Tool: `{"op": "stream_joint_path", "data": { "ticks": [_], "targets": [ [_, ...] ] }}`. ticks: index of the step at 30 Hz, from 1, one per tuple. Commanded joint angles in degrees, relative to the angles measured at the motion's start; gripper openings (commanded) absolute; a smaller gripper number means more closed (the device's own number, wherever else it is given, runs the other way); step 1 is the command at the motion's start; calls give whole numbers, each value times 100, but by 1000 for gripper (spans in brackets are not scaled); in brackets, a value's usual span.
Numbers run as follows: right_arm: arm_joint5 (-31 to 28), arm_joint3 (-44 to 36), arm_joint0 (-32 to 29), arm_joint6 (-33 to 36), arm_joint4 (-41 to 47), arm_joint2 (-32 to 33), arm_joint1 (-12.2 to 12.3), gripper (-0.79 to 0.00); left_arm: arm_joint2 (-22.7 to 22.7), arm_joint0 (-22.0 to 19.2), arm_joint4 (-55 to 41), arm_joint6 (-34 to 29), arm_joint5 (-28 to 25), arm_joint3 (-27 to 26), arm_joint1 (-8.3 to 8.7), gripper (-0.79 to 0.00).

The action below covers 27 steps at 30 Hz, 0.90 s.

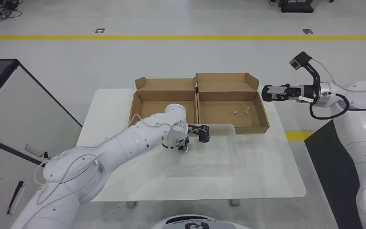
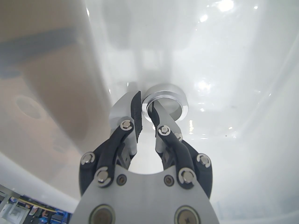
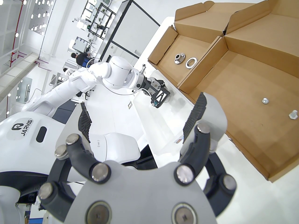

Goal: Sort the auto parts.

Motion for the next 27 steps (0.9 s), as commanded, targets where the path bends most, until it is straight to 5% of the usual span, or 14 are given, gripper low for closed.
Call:
{"op": "stream_joint_path", "data": {
  "ticks": [1,3,14,20,27],
  "targets": [
    [0,0,0,0,0,0,0,0,0,12,24,3,-3,30,-11,-659],
    [0,0,0,0,0,0,0,0,0,18,29,11,-11,53,-23,-785],
    [0,0,0,0,0,0,0,0,0,-232,-254,-109,109,-309,56,-785],
    [0,0,0,0,0,0,0,0,-3,-641,-735,-342,343,-1112,370,-785],
    [0,0,0,0,0,0,0,0,-368,-988,-1132,-638,640,-2283,935,-785]
  ]
}}
